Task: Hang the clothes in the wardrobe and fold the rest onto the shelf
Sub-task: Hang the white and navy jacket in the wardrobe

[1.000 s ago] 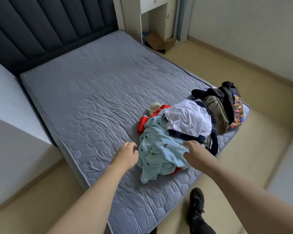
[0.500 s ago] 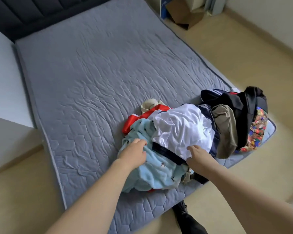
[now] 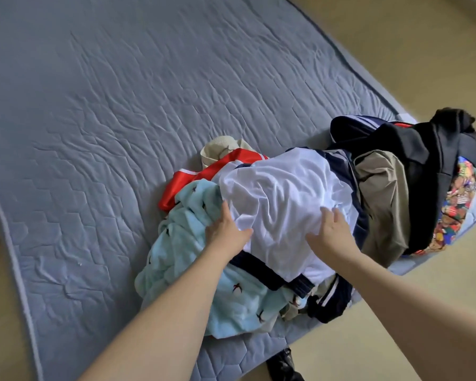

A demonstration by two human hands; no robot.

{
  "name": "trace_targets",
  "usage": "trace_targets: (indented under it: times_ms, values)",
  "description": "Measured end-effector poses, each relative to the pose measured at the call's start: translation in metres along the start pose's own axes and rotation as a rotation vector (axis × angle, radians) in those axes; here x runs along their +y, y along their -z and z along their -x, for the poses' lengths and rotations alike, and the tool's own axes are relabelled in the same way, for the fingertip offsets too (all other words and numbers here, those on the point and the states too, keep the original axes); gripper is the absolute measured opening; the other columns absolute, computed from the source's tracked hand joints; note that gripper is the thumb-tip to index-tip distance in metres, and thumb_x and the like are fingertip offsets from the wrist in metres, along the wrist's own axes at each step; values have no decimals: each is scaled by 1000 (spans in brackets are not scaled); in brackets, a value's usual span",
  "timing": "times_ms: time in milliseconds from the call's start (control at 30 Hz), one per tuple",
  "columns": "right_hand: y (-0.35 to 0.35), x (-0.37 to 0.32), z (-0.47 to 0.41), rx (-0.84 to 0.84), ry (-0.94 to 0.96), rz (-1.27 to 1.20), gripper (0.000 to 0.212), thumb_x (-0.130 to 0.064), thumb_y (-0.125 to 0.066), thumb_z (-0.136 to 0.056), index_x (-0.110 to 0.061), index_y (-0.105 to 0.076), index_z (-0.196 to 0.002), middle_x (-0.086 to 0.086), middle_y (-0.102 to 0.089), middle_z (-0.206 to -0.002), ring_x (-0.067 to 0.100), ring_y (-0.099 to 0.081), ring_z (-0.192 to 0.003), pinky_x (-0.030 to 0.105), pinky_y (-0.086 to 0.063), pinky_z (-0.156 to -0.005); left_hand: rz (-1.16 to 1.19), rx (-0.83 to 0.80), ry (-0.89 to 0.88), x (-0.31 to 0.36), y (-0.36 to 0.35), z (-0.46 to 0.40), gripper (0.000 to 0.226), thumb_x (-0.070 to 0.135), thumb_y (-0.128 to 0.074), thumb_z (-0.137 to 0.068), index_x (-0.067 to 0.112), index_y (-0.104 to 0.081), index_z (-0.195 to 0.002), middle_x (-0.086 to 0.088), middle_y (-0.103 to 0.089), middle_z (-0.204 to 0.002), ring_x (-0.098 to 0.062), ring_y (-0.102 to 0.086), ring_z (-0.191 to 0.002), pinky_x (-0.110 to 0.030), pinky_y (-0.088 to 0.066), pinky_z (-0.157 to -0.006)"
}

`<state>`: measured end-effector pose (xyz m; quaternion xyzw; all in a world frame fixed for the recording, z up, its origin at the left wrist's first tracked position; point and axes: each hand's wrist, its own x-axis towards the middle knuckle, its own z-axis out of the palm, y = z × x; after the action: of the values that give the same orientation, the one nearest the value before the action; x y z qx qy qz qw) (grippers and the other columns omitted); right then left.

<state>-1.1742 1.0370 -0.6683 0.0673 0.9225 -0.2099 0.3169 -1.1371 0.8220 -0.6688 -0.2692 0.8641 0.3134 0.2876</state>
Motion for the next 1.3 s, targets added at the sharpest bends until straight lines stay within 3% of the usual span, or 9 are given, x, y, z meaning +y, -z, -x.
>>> trace_targets:
  times_ms: [167, 300, 500, 600, 733, 967, 1067, 1167, 1300]
  values:
    - [0, 1, -58, 64, -94, -177, 71, -29, -53, -87, -16, -18, -147, 10, -29, -146, 35, -35, -129, 46, -38, -101, -116, -36, -142, 5, -15, -22, 24, 19, -42, -91, 16, -56, -111, -13, -62, -105, -36, -57, -97, -35, -48, -77]
    - [7, -19, -83, 3, -243, -459, 73, -45, -61, -83, -9, -32, -139, 11, -51, -128, 35, -51, -118, 41, -45, -92, -265, -353, -171, -19, -4, 0, 32, 9, -47, -81, 14, -36, -52, -4, -34, -54, -24, -34, -57, -29, -26, -47]
    - [1, -53, -70, -260, -32, -12, 22, -16, -53, -88, -10, -49, -67, 9, -59, -78, 23, -53, -76, 27, -40, -59, -829, -700, 262, -71, 40, 7, 8, 16, -51, -87, 11, -57, -87, -13, -64, -103, -25, -58, -88, -33, -49, -79]
    - [-6, -66, -43, -353, 110, -164, 36, -8, -57, -82, -14, -42, -50, 1, -55, -55, 12, -54, -55, 18, -42, -47, -809, -343, 148, -66, 56, -19, 29, 22, -50, -85, 13, -60, -111, -9, -57, -115, -27, -55, -103, -36, -48, -90]
    - [-8, -71, -2, -683, 293, 155, 28, -16, -58, -82, -19, -51, -55, -7, -47, -61, 8, -47, -58, 15, -39, -53, -170, 18, -23, -11, 49, -56, 51, 26, -49, -83, 25, -46, -135, -5, -48, -138, -29, -46, -125, -36, -40, -99]
    - [-17, -61, 15, -1125, 177, 449, 25, -14, -45, -94, -3, -67, -97, 1, -65, -67, 10, -47, -58, 15, -37, -52, -42, -284, -260, 37, 1, -79, 29, 26, -55, -84, 17, -60, -111, -5, -66, -108, -25, -62, -97, -30, -49, -77]
    - [14, -59, -39, -645, -42, 38, 27, -12, -46, -92, -10, -57, -68, 2, -59, -49, 19, -53, -56, 27, -44, -54, -298, -244, -284, 24, -7, -62, 18, 22, -43, -92, 16, -51, -77, -9, -64, -90, -32, -60, -90, -30, -40, -69]
    - [46, -43, -86, 161, 199, 102, 16, -14, -50, -86, -10, -60, -98, 16, -57, -102, 35, -55, -96, 34, -44, -79, -480, -206, -264, 5, 10, -42, 20, 24, -38, -94, 20, -49, -78, -10, -66, -99, -30, -58, -95, -32, -34, -75]
    - [37, -41, -112, -39, 306, 364, 84, -12, -57, -82, -19, -10, -151, 9, -18, -154, 33, -20, -140, 43, -22, -112, -695, -223, -290, -13, 48, -15, 21, 19, -34, -92, 20, -44, -73, -9, -63, -100, -28, -54, -102, -34, -28, -81]
